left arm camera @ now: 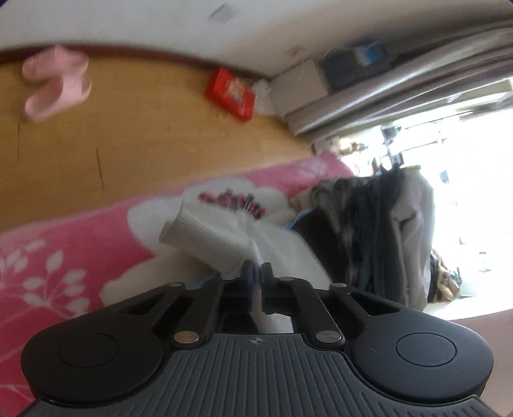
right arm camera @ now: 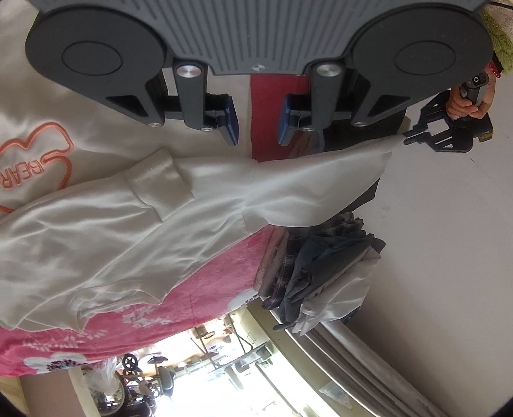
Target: Fold clothes
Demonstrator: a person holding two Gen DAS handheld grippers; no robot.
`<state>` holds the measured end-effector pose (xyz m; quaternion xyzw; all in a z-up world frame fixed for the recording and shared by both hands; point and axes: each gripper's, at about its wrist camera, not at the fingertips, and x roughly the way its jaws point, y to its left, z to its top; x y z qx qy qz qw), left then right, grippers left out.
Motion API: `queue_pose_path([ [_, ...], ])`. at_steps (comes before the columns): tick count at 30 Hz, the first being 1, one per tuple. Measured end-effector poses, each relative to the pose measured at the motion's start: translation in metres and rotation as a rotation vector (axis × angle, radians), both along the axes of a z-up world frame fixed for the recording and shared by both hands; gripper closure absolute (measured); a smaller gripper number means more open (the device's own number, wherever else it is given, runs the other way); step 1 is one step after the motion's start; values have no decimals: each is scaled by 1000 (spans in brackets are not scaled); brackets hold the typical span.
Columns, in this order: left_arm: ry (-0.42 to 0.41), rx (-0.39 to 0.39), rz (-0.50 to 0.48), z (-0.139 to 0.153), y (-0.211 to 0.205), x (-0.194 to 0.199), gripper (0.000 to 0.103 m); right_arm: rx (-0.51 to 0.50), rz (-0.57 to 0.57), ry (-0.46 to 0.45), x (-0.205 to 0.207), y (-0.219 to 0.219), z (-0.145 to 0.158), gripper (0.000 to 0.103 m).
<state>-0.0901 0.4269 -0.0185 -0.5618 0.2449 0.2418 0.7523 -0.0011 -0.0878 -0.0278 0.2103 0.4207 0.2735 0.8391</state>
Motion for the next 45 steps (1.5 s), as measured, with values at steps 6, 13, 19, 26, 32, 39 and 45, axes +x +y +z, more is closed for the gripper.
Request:
queue_pose_path([
  [6,-184,331,-137,81,-54,25,103,-8,-32,9,0,-19,-6,73],
  [13,-274,481,-320,138,-113,50,103,12,-79,26,1,-41,-12,72],
  [19,-80,204,-116,76,-57,12,77,38,-105,41,1,-54,-17,68],
  [26,49,-165,89,-14,0,-26,58,47,-96,51,0,-49,-19,66],
  [32,30,-227,93,-34,13,-11,50,36,-71,53,-1,-28,-17,65],
  [39,12,-157,98,-33,15,1,85,23,-55,54,1,-11,-17,65],
  [45,-16,117,28,16,-9,12,97,12,-56,55,1,-9,-17,65],
])
